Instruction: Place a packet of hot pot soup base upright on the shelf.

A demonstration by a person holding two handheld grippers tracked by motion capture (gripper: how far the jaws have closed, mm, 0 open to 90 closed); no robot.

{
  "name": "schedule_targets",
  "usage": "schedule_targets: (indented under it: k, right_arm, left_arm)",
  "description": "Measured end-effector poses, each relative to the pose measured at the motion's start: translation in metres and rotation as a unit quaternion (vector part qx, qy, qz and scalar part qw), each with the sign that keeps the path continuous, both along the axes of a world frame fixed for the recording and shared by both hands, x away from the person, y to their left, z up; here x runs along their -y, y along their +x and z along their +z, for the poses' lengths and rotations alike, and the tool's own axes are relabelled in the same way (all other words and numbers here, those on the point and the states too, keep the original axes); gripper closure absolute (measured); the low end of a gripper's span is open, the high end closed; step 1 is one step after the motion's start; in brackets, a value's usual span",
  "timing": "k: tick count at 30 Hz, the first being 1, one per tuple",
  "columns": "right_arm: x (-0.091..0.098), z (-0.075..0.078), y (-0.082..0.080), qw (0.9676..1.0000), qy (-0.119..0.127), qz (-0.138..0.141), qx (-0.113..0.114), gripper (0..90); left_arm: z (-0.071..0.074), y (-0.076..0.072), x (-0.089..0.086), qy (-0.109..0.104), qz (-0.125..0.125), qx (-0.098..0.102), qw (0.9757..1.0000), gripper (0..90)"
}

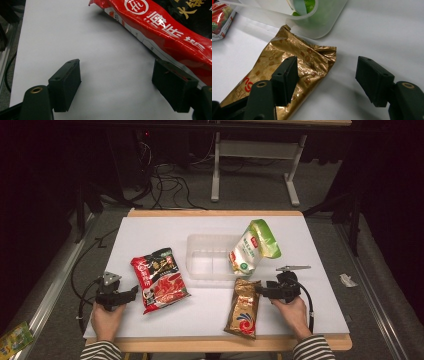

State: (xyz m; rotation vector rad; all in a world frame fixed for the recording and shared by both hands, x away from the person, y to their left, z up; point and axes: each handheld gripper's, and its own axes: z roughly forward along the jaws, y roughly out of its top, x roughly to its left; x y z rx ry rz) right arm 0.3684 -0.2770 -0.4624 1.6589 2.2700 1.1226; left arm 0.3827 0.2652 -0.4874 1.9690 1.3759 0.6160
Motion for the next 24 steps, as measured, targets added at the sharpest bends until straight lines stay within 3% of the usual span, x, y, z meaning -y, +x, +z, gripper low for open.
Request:
schedule_targets:
  k: [7, 16, 23, 24]
  right_arm:
    - [-0.006, -0.006, 0.003, 1.0, -0.003, 0.004, -0.001, 33.5]
    - [-0.014, -0.003, 0.008, 0.9992, -0.026, 0.027, -0.008, 36.2]
    - [-0.017, -0.003, 0.012, 0.9981, -0.026, 0.054, -0.01, 49.9]
    - [-0.016, -0.004, 0.011, 0.9979, -0.026, 0.059, -0.008, 57.1]
  left_arm:
    - [0.0, 0.0, 0.0, -0.001, 0.0, -0.001, 1.0, 23.3]
    - [0.0, 0.0, 0.0, 0.0, -0.001, 0.0, 1.0, 23.3]
    - [0.0, -0.001, 0.001, 0.0, 0.0, 0.004, 1.0, 23.7]
    - [0.0, -0.001, 0.001, 0.006, -0.002, 0.004, 1.0, 23.8]
